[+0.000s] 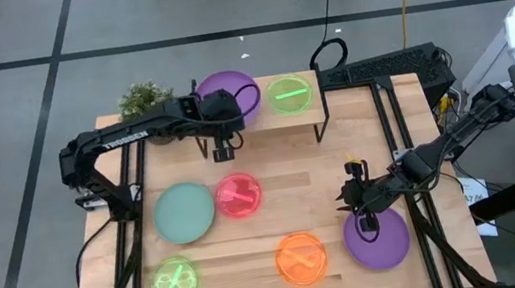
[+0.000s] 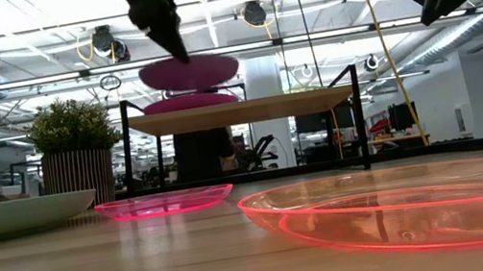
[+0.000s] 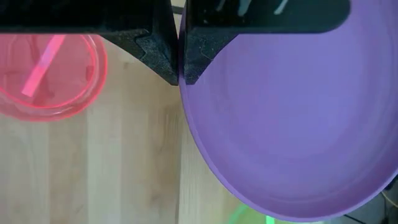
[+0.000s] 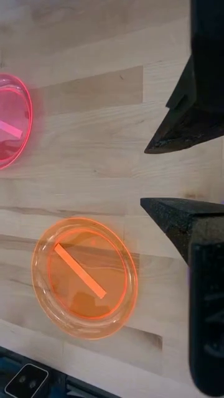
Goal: Place and stack plates onto a shelf
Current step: Stack the purple plate on top of the pink plate on the shelf, then stack the transparent orange plate on top of the transparent green plate on the shelf
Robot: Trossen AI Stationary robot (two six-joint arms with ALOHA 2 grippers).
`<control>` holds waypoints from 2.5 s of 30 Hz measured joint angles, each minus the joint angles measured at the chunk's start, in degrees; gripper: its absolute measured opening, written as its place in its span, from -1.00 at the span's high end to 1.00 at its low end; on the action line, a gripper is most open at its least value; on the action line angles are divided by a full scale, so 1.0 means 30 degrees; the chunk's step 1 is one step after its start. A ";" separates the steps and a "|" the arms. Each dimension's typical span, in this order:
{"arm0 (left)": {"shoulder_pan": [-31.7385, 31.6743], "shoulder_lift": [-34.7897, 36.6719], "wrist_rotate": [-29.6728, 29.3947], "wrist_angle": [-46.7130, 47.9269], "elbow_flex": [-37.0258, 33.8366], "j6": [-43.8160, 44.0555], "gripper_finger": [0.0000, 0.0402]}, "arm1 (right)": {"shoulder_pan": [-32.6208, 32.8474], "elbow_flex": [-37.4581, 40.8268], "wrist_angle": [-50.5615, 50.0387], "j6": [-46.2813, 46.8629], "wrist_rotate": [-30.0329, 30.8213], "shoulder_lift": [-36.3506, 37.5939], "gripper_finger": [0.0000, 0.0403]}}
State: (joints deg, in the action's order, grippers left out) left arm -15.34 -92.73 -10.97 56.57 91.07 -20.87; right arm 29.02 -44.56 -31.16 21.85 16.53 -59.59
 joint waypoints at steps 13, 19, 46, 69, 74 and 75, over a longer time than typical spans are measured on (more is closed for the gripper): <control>-0.1130 0.0022 -0.0209 -0.2444 -0.2404 -0.0010 0.86 | 0.0000 0.0003 0.0000 -0.0055 0.0036 0.0000 0.46; -0.1326 0.0022 -0.0172 -0.2491 -0.2404 0.0176 0.85 | 0.0000 0.0003 0.0000 -0.0066 0.0036 0.0000 0.46; -0.0054 0.0419 -0.2521 -0.2034 -0.2426 0.5370 0.09 | 0.0000 0.0003 0.0029 0.0369 0.0029 0.0000 0.46; 1.4503 0.1348 -0.9311 -0.1331 -0.2426 1.3288 0.10 | 0.3581 -0.2353 0.6237 0.0924 -0.1067 -0.7986 0.46; 1.6136 0.1348 -0.9541 -0.1615 -0.2687 1.4515 0.10 | 0.4002 -0.4268 0.5962 -0.0263 -0.1493 -1.0399 0.46; 1.6323 0.1348 -0.9549 -0.1853 -0.3009 1.4633 0.10 | 0.4098 -0.4679 0.5819 -0.0488 -0.1584 -1.0853 0.46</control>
State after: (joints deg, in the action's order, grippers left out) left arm 33.63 -88.68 -39.62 51.02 82.04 23.03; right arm 41.31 -58.60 -13.70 20.38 11.78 -92.15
